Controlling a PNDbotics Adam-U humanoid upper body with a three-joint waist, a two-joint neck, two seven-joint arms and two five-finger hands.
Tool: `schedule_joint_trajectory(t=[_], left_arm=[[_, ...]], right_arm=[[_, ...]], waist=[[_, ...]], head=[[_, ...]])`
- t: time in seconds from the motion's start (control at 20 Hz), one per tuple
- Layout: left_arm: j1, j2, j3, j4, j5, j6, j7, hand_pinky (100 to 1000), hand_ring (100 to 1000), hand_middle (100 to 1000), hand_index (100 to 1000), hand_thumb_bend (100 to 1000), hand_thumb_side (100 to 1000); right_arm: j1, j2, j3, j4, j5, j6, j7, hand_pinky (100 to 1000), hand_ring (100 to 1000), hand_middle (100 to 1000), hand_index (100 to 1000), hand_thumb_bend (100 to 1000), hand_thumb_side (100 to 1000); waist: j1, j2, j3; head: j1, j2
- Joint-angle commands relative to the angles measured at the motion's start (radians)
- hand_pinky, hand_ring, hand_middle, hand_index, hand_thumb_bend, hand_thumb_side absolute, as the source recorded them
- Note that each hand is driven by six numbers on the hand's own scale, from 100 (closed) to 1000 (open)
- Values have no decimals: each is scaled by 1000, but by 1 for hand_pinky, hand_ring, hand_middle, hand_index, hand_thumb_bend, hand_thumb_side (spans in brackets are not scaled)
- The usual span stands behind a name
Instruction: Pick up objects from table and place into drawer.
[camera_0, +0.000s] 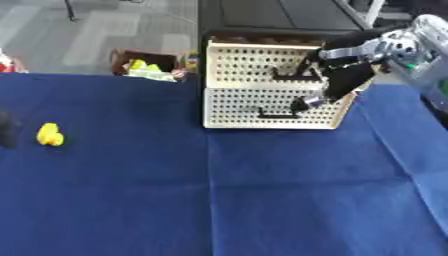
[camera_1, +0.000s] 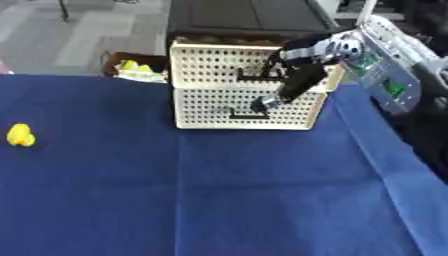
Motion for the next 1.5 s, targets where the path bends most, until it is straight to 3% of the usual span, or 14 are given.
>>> schedule_joint_trajectory(t=[0.05,0.7,1.5], left_arm=[[-14,14,12,-20,1,3,3,441,622,608,710,100,545],[-18,11,13,-20,2,6,-3,435,621,605,707,100,545],[-22,15,14,-20,7,8,7,432,621,605,707,100,547]], right_arm=[[-14,-39,-7,-20,9,6,-1,380,182,191,901,416,888],[-24,-19,4,14,22,1,9,366,190,197,906,424,892],[-5,-42,0,-11,10,3,9,364,187,194,895,415,888]], waist=[[1,-22,0],[-1,-14,6],[1,-18,-5]], head=[[-1,-3],[-8,-12],[-6,-8]])
